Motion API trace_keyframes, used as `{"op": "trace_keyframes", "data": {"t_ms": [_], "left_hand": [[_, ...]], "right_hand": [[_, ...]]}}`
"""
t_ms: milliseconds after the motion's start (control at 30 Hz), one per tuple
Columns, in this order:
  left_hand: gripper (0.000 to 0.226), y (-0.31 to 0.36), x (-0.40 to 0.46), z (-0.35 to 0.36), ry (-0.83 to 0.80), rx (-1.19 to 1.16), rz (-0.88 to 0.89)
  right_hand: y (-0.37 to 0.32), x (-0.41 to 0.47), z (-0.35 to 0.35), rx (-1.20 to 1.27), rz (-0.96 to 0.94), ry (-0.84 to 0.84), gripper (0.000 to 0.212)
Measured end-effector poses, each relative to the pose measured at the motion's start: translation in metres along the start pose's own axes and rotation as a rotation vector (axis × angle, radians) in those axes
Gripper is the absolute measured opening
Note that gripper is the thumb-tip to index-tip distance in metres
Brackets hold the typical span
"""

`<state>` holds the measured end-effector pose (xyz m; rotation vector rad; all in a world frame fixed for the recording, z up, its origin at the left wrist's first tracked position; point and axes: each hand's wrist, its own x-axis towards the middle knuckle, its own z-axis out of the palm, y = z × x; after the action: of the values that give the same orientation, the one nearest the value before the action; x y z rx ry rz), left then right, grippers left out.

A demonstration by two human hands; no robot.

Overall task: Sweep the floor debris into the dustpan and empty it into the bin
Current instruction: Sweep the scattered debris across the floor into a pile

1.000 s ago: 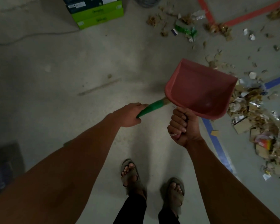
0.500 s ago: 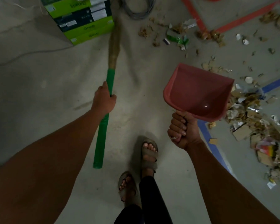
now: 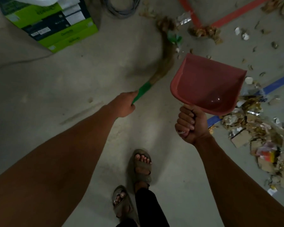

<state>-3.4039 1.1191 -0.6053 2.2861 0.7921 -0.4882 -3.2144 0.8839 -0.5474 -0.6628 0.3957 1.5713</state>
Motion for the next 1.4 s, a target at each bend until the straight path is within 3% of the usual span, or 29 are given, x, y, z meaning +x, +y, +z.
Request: {"op": "trace_keyframes", "data": {"t_ms": [200, 367, 567, 733, 900, 1100, 1200, 1400], "left_hand": [[0.081, 0.038, 0.012, -0.013, -0.076, 0.095, 0.218], [0.084, 0.031, 0.004, -0.032, 0.099, 0.090, 0.223], [0.077, 0.025, 0.015, -0.056, 0.312, 0.050, -0.138], [0.074, 0.020, 0.055, -0.073, 0.246, -0.024, -0.355], [0.075, 0.006, 0.074, -0.082, 0.040, 0.123, -0.094], [0.080, -0.011, 0.074, -0.109, 0.019, 0.136, 0.222], [0.081, -0.021, 0.075, -0.132, 0.103, 0.123, 0.204], [0.077, -0.043, 0.098, -0.174, 0.248, 0.085, -0.059]], "right_hand": [[-0.018, -0.012, 0.000, 0.067, -0.039, 0.037, 0.045], [-0.030, -0.021, 0.008, 0.095, -0.063, 0.036, 0.044], [-0.038, -0.022, 0.020, 0.067, -0.077, 0.048, 0.044], [-0.037, -0.013, 0.024, 0.084, -0.072, 0.019, 0.045], [-0.036, -0.003, 0.031, 0.077, -0.075, 0.050, 0.045], [-0.038, 0.018, 0.062, 0.104, -0.126, 0.096, 0.043], [-0.038, 0.038, 0.086, 0.119, -0.149, 0.087, 0.043], [-0.037, 0.086, 0.127, 0.129, -0.154, 0.015, 0.042]]}}
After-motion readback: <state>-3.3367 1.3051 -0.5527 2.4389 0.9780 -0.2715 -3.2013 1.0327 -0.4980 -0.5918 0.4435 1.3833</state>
